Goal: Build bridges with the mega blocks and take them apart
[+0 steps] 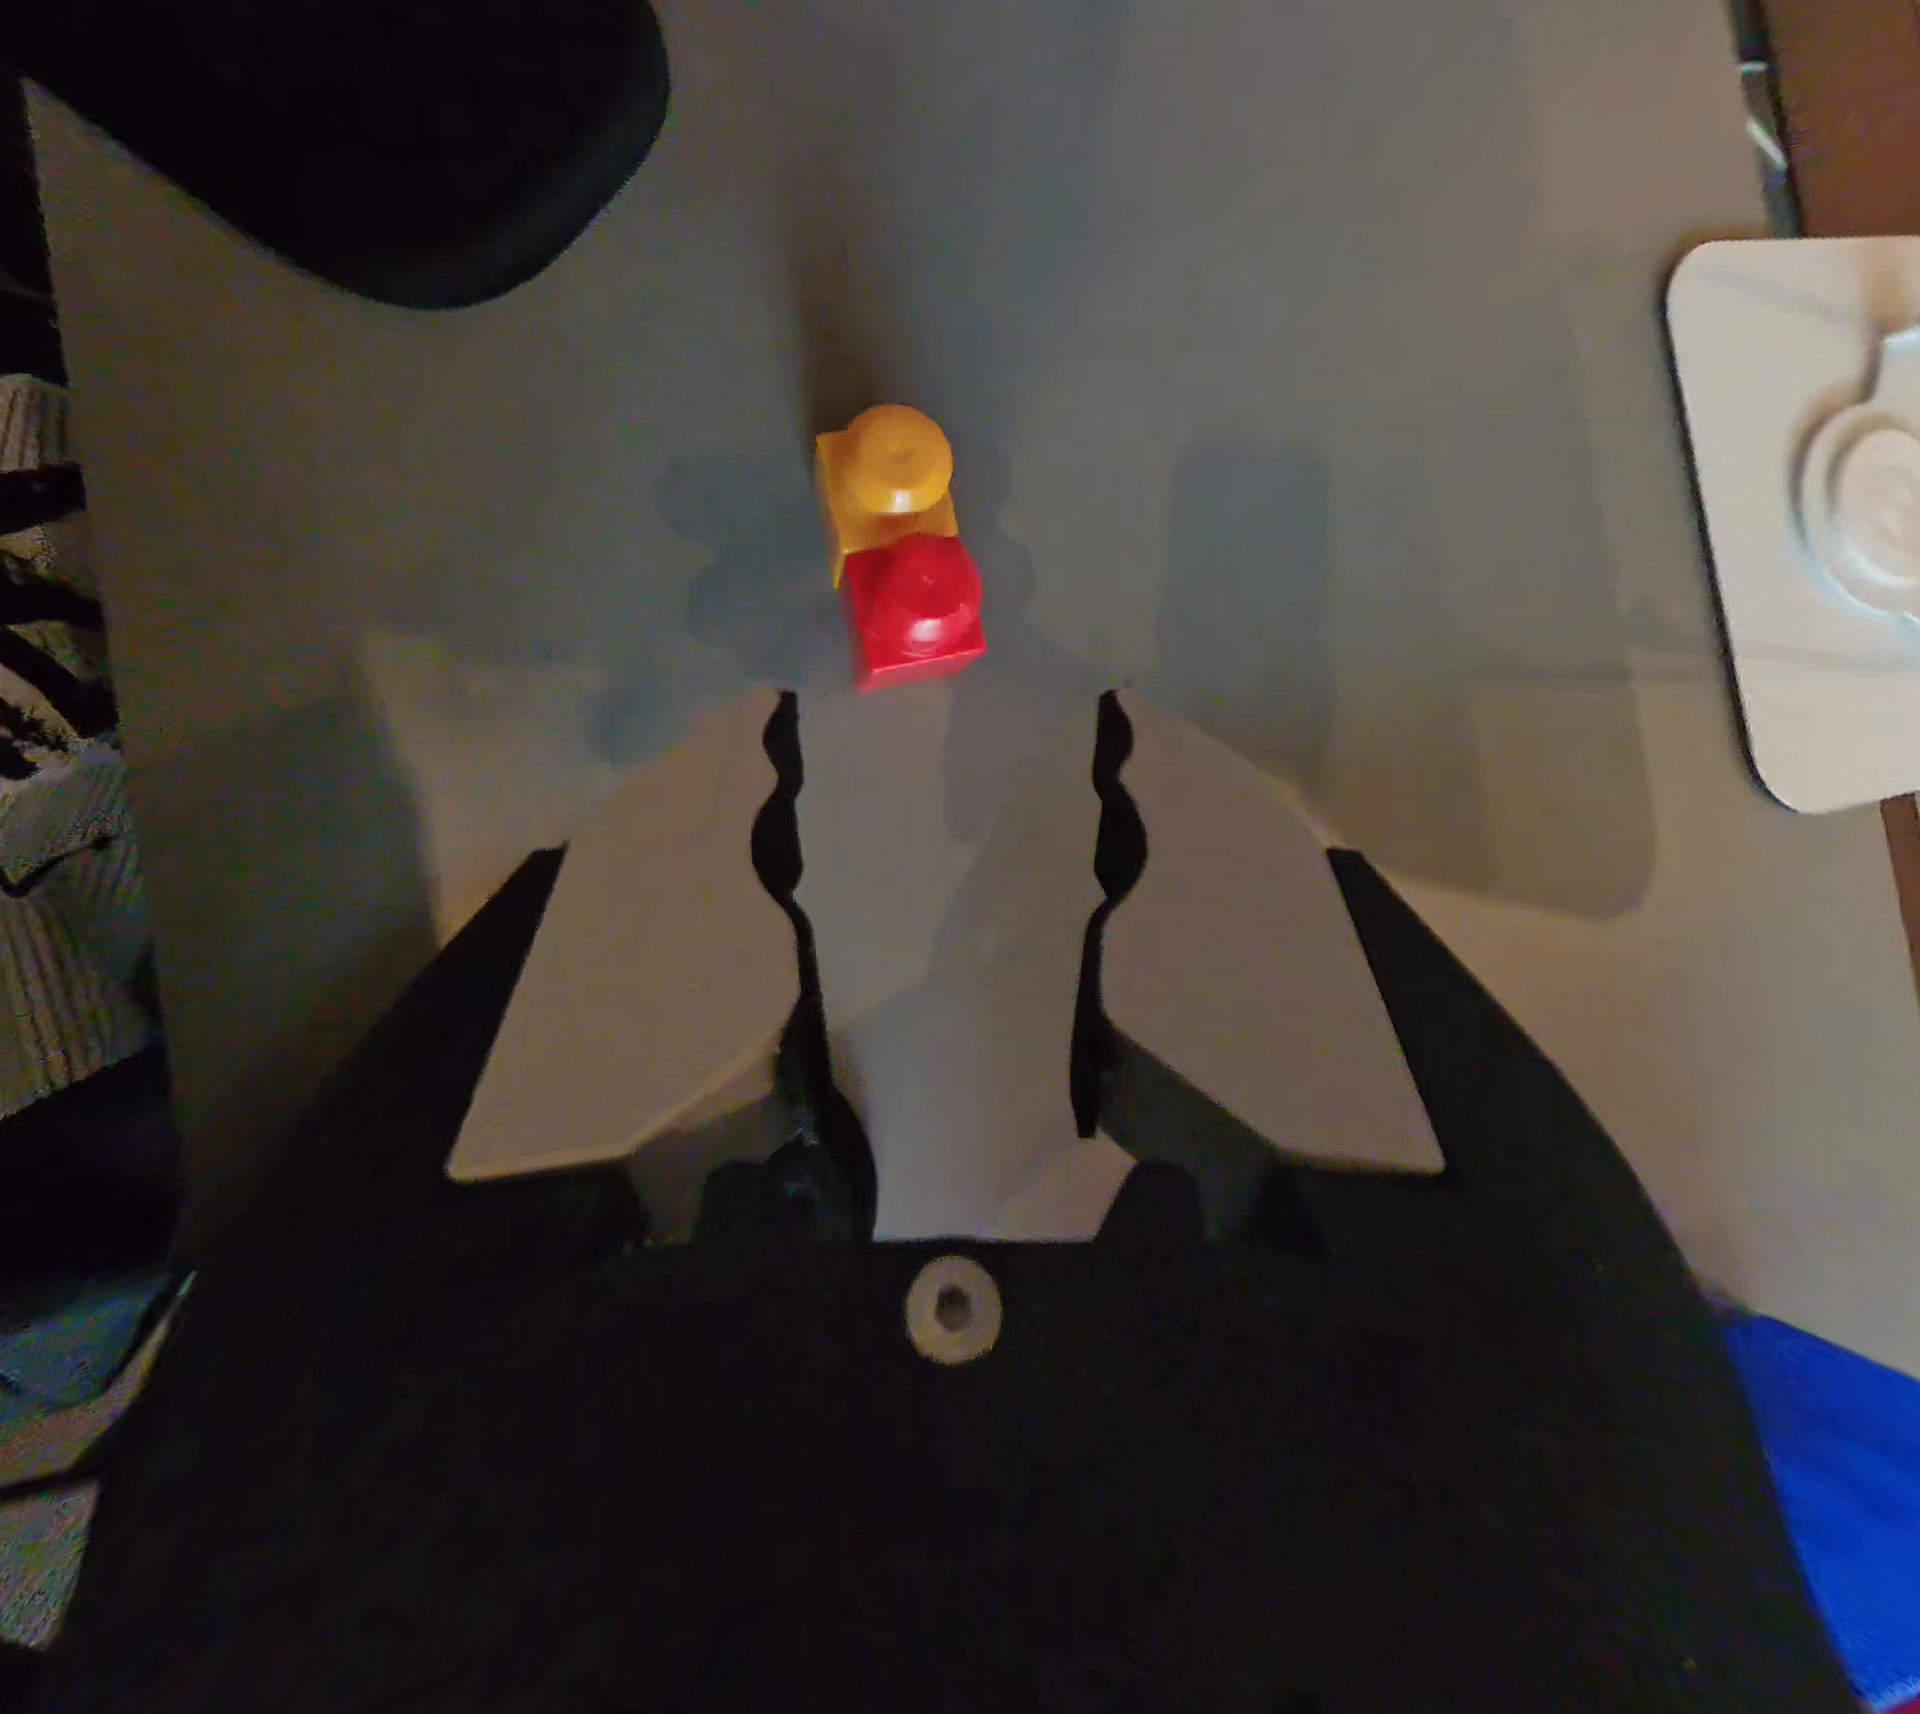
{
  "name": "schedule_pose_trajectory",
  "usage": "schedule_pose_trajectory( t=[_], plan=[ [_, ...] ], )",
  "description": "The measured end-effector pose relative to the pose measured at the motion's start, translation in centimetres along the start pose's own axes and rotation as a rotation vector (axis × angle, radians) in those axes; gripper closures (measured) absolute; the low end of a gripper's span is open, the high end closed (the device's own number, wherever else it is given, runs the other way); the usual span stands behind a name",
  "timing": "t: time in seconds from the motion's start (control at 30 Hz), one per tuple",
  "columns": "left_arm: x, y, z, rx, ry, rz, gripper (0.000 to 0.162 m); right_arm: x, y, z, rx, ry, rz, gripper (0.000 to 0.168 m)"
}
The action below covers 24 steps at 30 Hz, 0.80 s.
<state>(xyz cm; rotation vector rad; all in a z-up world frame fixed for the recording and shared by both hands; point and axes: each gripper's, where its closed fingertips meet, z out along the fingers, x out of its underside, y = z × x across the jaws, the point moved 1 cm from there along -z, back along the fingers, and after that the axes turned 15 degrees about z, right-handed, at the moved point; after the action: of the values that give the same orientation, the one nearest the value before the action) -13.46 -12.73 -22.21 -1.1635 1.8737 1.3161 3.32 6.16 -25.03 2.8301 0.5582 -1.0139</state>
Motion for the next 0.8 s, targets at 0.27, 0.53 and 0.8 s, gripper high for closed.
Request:
schedule_pose_trajectory(
  t=[0.27,0.53,0.8],
  plan=[
    [8.2,12.0,-6.3,-0.202,0.413,-0.014,0.110,0.9,-0.9,-1.4,0.034,-0.117,0.072,0.114],
    [17.4,19.3,-6.4,-0.162,0.707,-0.177,0.100,1.5,-0.9,-1.5,0.035,-0.137,0.061,0.114],
    [23.0,21.3,-4.9,-0.129,0.879,-0.232,0.100,2.8,-1.6,-2.0,0.061,-0.128,0.081,0.114]
  ],
)
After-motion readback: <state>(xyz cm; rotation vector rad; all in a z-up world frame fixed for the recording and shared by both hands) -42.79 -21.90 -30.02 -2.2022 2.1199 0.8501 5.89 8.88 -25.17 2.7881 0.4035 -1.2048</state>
